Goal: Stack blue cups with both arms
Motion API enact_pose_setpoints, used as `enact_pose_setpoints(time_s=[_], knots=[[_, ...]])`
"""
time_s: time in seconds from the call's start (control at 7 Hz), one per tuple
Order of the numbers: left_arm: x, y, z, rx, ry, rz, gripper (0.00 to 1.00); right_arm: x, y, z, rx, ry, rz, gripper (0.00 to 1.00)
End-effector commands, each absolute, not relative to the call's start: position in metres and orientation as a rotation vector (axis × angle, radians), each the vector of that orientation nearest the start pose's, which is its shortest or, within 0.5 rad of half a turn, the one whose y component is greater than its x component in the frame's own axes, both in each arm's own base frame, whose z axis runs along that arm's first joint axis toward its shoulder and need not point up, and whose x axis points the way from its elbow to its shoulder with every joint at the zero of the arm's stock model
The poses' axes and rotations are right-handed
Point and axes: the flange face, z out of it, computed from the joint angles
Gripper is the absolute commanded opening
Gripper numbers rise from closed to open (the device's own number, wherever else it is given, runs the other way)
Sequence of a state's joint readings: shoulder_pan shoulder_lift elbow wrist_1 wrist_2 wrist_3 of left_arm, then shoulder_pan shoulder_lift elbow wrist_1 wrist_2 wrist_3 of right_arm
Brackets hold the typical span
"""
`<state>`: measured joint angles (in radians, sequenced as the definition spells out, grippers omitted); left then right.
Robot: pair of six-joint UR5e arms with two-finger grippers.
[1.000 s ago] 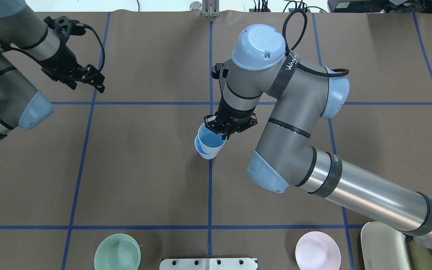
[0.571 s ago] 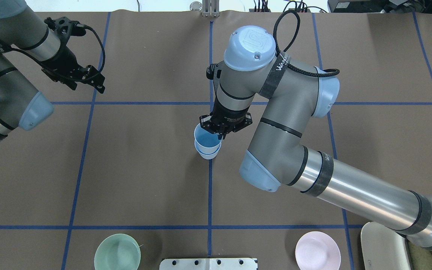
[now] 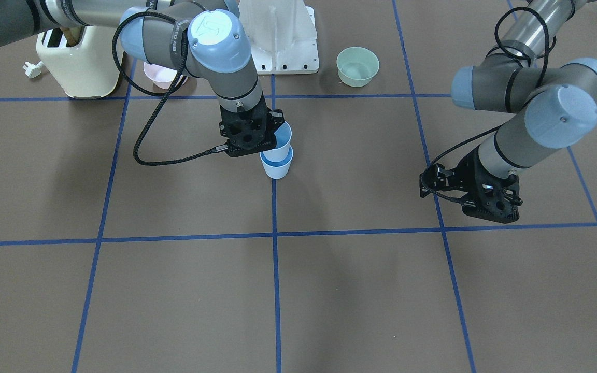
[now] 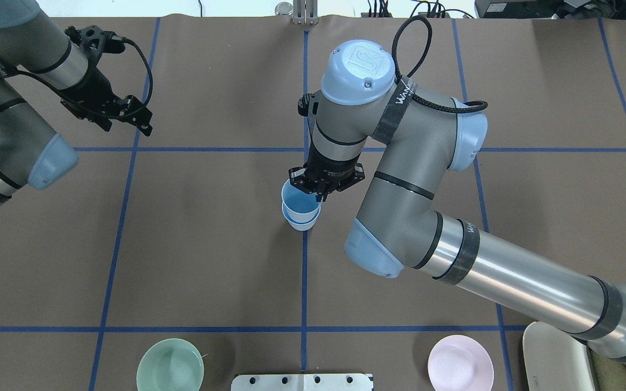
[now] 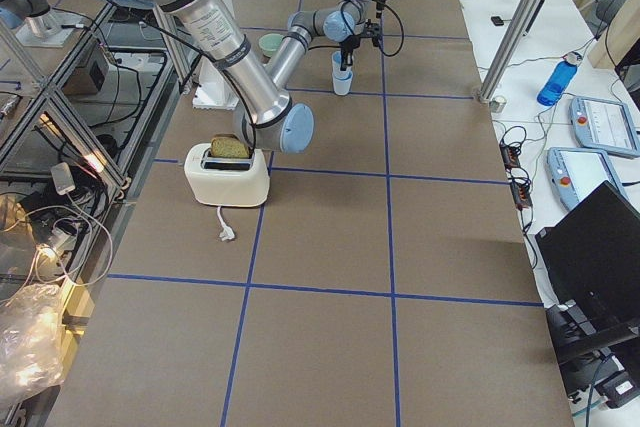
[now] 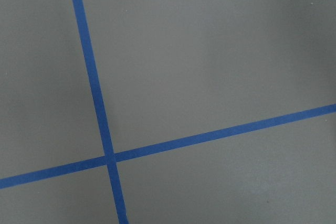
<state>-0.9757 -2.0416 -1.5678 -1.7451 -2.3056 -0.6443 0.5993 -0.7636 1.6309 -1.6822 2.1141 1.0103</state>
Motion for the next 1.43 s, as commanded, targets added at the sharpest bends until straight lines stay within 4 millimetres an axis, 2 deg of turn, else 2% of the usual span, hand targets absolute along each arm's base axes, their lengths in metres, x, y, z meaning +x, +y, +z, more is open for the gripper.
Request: enact_pose_setpoints(time_s=[0.0, 0.14, 0.29, 0.43, 0.57, 0.71, 1.0, 1.14, 1.29], knots=[[0.319, -0.590, 0.364, 0.086, 0.932, 0.190, 0.97, -0.531, -0.461, 0.153, -0.027, -0.916, -0.148, 0.46], [0.319, -0.590, 0.364, 0.086, 0.932, 0.190, 0.97, -0.534, -0.462, 0.151, -0.034, -0.945, -0.101, 0.78], [0.319, -0.590, 0.364, 0.085, 0.931, 0.189, 0.97, -0.535, -0.461, 0.153, -0.027, -0.953, -0.077, 0.95], [0.315, -0.591, 0.363, 0.089, 0.931, 0.184, 0.97, -0.533, -0.462, 0.153, -0.018, -0.957, -0.086, 1.00], [0.299, -0.600, 0.364, 0.102, 0.931, 0.166, 0.98, -0.514, -0.475, 0.148, 0.004, -0.974, -0.066, 1.00], [0.286, -0.606, 0.368, 0.113, 0.918, 0.199, 0.98, -0.473, -0.495, 0.150, 0.047, -1.002, -0.024, 1.00], [0.228, -0.629, 0.380, 0.153, 0.866, 0.248, 0.98, -0.395, -0.519, 0.212, 0.147, -1.011, 0.090, 1.00], [0.199, -0.638, 0.387, 0.164, 0.840, 0.276, 0.98, -0.355, -0.540, 0.244, 0.167, -0.961, 0.167, 1.00], [0.172, -0.640, 0.402, 0.165, 0.818, 0.293, 0.98, -0.332, -0.552, 0.271, 0.170, -0.924, 0.209, 1.00]])
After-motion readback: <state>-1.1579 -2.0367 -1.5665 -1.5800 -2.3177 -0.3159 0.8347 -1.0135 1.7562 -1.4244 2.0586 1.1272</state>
